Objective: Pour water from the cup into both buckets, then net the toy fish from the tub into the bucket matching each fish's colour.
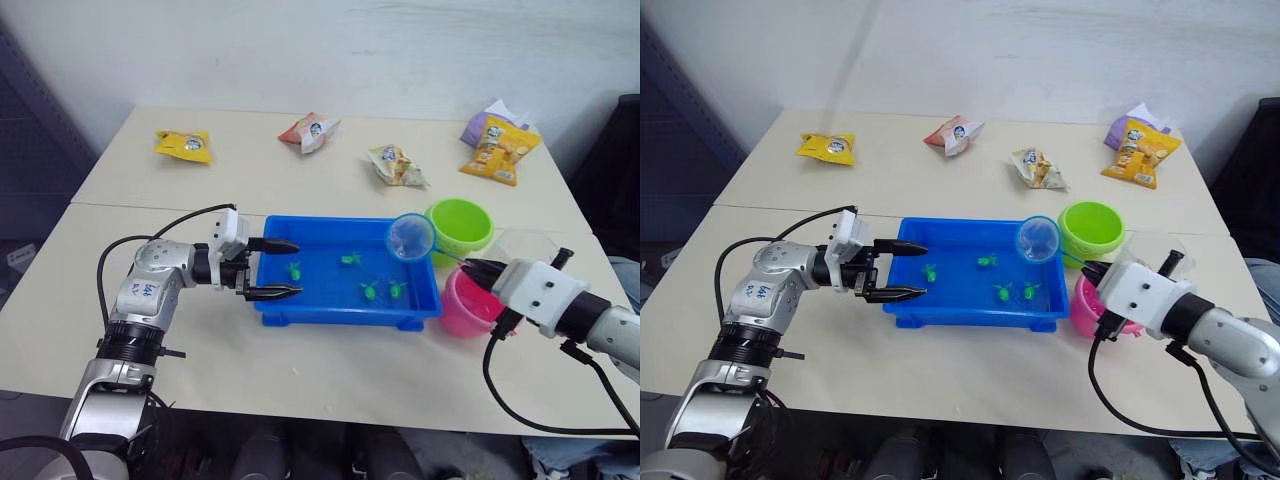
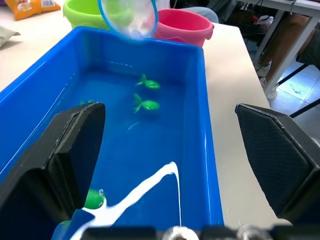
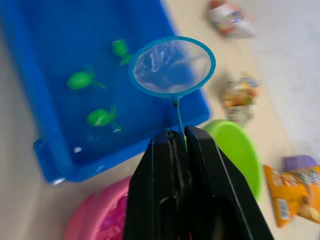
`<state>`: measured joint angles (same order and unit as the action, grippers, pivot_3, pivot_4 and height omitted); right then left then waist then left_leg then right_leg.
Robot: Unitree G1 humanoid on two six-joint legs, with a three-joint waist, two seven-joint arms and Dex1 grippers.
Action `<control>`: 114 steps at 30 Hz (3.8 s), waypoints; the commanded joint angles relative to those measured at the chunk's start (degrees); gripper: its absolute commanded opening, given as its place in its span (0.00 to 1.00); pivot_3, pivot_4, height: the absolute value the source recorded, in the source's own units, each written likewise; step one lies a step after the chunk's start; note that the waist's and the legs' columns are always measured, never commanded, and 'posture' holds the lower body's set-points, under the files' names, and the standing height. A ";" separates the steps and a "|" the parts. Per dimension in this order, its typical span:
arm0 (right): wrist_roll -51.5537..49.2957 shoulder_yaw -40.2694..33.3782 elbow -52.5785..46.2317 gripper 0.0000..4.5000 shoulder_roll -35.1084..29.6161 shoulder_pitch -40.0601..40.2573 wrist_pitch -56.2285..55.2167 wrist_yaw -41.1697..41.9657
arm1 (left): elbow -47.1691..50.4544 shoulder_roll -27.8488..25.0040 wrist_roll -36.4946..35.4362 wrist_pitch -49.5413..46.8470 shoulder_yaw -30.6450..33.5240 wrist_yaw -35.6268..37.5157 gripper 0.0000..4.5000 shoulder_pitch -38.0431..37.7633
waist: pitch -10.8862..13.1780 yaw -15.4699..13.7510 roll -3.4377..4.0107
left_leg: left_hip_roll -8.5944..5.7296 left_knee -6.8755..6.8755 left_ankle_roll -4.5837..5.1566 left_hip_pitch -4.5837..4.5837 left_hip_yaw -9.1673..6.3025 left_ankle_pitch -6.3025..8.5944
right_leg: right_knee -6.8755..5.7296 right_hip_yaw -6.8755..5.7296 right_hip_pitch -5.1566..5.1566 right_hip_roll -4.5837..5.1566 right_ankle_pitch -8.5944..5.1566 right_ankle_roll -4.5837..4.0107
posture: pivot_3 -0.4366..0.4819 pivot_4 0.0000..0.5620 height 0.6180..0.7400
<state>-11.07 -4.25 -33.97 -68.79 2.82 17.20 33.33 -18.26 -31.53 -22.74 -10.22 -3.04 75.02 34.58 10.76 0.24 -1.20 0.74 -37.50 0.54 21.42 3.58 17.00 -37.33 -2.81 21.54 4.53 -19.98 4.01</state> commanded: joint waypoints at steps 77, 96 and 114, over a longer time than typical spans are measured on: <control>3.66 11.66 -0.46 0.00 13.30 -28.20 48.30 22.89 | 7.26 0.22 -0.50 -0.27 2.15 -2.25 0.99 -3.84 | 0.01 0.07 0.01 | 0.02 -0.09 0.02 0.17 -0.08 0.13 | 0.06 -0.09 0.09 0.07 0.00 -0.01 | 0.48 0.27 0.98; -5.01 6.94 0.77 0.00 11.95 -26.35 47.78 19.27 | 8.32 0.45 -0.51 -2.16 1.90 -3.31 0.99 -2.79 | 0.01 0.03 0.01 | 0.02 0.18 0.03 0.17 -0.07 0.13 | 0.33 -0.13 0.08 0.05 0.00 0.00 | 0.48 0.27 0.98; -14.91 -3.35 0.65 0.00 15.19 -22.29 49.61 16.12 | 8.55 0.01 -0.56 -1.89 2.35 -2.77 0.99 -3.82 | 0.01 -0.04 0.01 | 0.02 0.22 0.03 0.17 -0.08 0.13 | 0.37 -0.14 0.07 0.05 0.01 0.01 | 0.48 0.27 0.98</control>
<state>-24.14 -4.18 -31.15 -52.56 -19.81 66.46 49.23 -11.38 -30.70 -22.25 -12.89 -2.18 72.00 30.83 10.76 0.19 -1.19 0.76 -37.28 0.58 21.59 3.51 17.12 -36.96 -2.95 21.61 4.58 -19.97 4.02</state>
